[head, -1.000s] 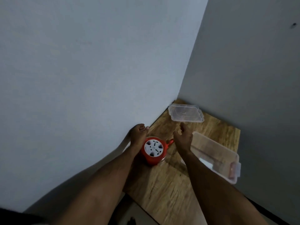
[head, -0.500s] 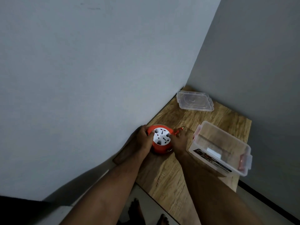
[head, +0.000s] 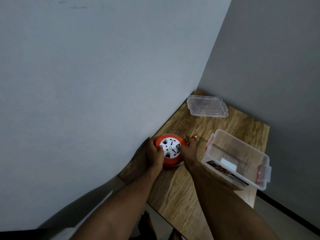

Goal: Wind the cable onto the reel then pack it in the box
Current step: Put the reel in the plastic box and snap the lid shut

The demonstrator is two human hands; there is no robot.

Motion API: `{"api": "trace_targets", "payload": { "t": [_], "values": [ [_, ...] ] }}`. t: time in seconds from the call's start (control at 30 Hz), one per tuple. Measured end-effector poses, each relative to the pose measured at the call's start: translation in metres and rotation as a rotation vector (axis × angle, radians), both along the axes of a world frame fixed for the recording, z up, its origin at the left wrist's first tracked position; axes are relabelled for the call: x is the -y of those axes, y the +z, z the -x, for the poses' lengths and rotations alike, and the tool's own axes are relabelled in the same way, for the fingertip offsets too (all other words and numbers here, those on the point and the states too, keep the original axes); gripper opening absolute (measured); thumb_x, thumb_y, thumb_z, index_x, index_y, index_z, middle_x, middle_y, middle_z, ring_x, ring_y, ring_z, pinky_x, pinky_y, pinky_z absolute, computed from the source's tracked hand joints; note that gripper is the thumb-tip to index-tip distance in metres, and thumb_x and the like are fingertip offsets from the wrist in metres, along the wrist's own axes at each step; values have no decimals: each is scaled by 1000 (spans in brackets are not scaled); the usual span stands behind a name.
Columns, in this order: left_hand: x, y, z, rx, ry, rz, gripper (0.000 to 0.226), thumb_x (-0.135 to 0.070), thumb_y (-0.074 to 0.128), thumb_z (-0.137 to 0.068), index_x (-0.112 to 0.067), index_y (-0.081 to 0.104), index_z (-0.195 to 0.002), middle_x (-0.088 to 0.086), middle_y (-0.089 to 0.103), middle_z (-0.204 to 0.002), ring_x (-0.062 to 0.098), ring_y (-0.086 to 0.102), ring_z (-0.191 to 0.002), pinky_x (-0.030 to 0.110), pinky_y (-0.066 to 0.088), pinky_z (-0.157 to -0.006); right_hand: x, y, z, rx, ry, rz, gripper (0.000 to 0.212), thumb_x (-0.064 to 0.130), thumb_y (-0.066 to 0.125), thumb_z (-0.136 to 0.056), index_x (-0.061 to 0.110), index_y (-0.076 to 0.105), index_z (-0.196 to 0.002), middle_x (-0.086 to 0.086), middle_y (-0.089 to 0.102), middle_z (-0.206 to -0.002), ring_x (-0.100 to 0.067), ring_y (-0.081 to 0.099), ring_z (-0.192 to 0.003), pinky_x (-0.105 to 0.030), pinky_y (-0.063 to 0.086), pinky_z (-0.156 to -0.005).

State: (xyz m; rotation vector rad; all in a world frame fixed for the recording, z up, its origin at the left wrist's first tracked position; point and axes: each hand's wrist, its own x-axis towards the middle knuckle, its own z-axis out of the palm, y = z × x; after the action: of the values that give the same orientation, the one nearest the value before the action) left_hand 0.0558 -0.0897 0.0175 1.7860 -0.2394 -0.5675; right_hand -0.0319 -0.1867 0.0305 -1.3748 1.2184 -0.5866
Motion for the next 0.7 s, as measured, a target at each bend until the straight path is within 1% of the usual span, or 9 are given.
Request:
{"api": "trace_targets", "payload": {
  "t": [0.07, 0.1, 0.2, 0.23, 0.33, 0.43, 0.53, 0.57, 0.7],
  "values": [
    [0, 0, 1, 10, 16, 7, 52, -8, 57, -98, -20, 48, -147, 5, 52, -150, 26, 51, -136, 50, 50, -107, 2, 1, -2, 21, 13, -4, 67, -5, 65, -86, 9, 46, -149, -9, 54, -137, -22, 56, -116, -34, 55, -87],
    [1, 1, 0, 9, 25, 12, 54, -6, 56, -98, -20, 46, -149, 5, 50, -151, 26, 50, -137, 50, 50, -108, 3, 2, -4, 33, 16, -1, 64, -5, 65, -85, 9, 49, -145, -8, 57, -133, -23, 59, -113, -33, 56, -83],
    [5, 5, -1, 27, 49, 42, 56, -5, 57, -97, -21, 45, -150, 4, 50, -151, 26, 51, -137, 48, 51, -107, 8, 7, -8, 75, 20, 34, 56, -2, 67, -82, 14, 58, -135, -10, 65, -124, -28, 66, -109, -44, 61, -85],
    [7, 7, -1, 40, 55, 55, 55, -4, 57, -97, -21, 46, -148, 4, 51, -150, 25, 51, -136, 46, 51, -106, 10, 11, -9, 90, 24, 51, 55, -2, 67, -82, 16, 59, -133, -9, 66, -122, -28, 67, -108, -44, 62, -83],
    [15, 21, -3, 86, 74, 99, 54, -4, 58, -96, -24, 49, -146, 2, 53, -148, 24, 52, -135, 47, 51, -107, 17, 26, -12, 144, 33, 104, 53, 0, 68, -84, 14, 59, -134, -5, 65, -120, -23, 67, -105, -34, 61, -75],
    [27, 37, -5, 122, 55, 116, 52, -9, 58, -99, -23, 46, -148, 2, 51, -150, 23, 51, -135, 45, 52, -106, 26, 41, -12, 183, -2, 161, 52, 2, 70, -85, 16, 60, -134, -2, 65, -121, -21, 66, -106, -35, 62, -79],
    [44, 55, -4, 157, 28, 157, 53, -10, 57, -100, -20, 43, -151, 3, 49, -152, 24, 50, -137, 43, 50, -106, 39, 56, -7, 207, -25, 217, 45, 5, 71, -87, 20, 61, -128, 4, 66, -116, -15, 66, -104, -21, 59, -71],
    [50, 62, -3, 163, 19, 173, 53, -10, 57, -100, -19, 43, -151, 4, 49, -152, 24, 50, -137, 42, 50, -106, 44, 62, -5, 218, -39, 226, 45, 5, 71, -87, 20, 61, -128, 3, 66, -117, -14, 66, -104, -20, 59, -69],
    [80, 83, 11, 178, -48, 228, 52, -14, 59, -100, -20, 44, -150, 4, 52, -149, 24, 54, -133, 43, 54, -102, 67, 80, 16, 256, -130, 265, 46, 6, 72, -87, 16, 61, -130, -5, 66, -124, -20, 68, -107, -35, 63, -82]
  ]
}}
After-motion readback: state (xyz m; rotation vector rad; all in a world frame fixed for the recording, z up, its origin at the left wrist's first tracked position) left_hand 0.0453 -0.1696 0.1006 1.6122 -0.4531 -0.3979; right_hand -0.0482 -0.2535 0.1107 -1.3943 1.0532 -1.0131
